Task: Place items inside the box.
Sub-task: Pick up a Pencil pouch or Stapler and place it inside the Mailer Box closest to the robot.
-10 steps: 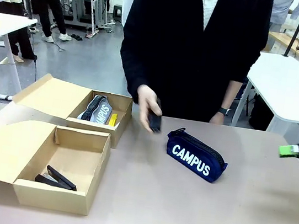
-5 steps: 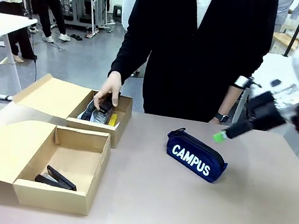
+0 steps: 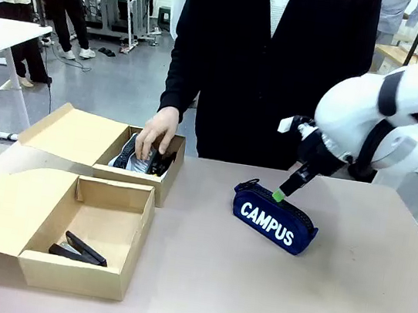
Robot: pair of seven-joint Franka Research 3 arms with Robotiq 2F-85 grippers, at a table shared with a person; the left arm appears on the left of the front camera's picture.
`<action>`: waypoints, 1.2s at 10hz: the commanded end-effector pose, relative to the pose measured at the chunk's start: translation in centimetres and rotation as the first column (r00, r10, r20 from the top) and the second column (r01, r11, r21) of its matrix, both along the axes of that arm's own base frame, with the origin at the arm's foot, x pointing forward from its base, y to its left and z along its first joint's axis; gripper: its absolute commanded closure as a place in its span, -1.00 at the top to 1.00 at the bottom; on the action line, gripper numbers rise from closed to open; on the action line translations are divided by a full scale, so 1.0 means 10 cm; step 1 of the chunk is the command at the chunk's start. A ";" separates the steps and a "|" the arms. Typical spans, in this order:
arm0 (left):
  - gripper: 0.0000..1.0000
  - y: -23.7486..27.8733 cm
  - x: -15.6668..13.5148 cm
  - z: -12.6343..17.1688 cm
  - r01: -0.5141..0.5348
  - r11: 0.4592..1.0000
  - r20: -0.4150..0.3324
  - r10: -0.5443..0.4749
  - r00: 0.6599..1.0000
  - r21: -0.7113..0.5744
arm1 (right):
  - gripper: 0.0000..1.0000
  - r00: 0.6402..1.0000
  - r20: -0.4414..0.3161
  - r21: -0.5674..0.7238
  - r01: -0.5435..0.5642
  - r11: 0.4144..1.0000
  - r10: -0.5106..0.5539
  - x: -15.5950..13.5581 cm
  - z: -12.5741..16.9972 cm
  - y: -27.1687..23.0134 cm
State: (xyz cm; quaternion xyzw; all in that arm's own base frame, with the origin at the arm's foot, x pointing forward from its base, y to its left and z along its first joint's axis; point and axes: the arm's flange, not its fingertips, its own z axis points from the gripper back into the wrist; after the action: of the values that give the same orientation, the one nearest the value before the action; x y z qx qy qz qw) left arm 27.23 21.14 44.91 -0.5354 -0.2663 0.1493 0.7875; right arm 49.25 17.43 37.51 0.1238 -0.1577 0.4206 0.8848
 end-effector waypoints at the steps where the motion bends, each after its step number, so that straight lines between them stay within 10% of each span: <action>1: 1.00 -0.02 -0.01 0.00 0.001 1.000 0.027 -0.001 1.000 -0.011 | 1.00 0.997 -0.054 -0.088 0.046 0.995 -0.051 0.22 -0.09 0.24; 7: 1.00 -0.02 -0.01 0.00 0.001 1.000 0.027 -0.001 1.000 -0.011 | 1.00 0.987 -0.161 -0.231 -0.022 0.973 -0.016 0.21 -0.55 0.56; 8: 1.00 -0.02 -0.01 0.00 0.001 1.000 0.027 -0.001 1.000 -0.011 | -0.19 0.979 -0.203 -0.210 -0.030 0.977 -0.014 0.19 -0.54 0.55; 9: 1.00 -0.02 -0.01 0.00 0.001 1.000 0.027 -0.001 1.000 -0.011 | -0.19 0.980 -0.200 -0.210 -0.022 0.977 -0.021 0.18 -0.53 0.52; 10: 1.00 -0.02 -0.01 0.00 0.001 1.000 0.027 -0.001 1.000 -0.011 | -1.00 0.979 -0.203 -0.206 -0.015 0.978 -0.027 0.18 -0.52 0.51; 11: 1.00 -0.02 -0.01 0.00 0.001 1.000 0.027 -0.001 1.000 -0.011 | -0.29 0.979 -0.203 -0.200 -0.014 0.980 -0.028 0.17 -0.52 0.50; 12: 1.00 -0.02 -0.01 0.00 0.001 1.000 0.027 -0.001 1.000 -0.011 | -1.00 0.979 -0.203 -0.198 -0.008 0.980 -0.033 0.17 -0.52 0.50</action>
State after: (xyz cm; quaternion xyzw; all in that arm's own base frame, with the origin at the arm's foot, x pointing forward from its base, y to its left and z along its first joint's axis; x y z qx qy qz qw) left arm 27.22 21.14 44.91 -0.5354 -0.2663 0.1493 0.7875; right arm 51.12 22.27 32.05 0.0698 -0.0266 0.4287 0.9004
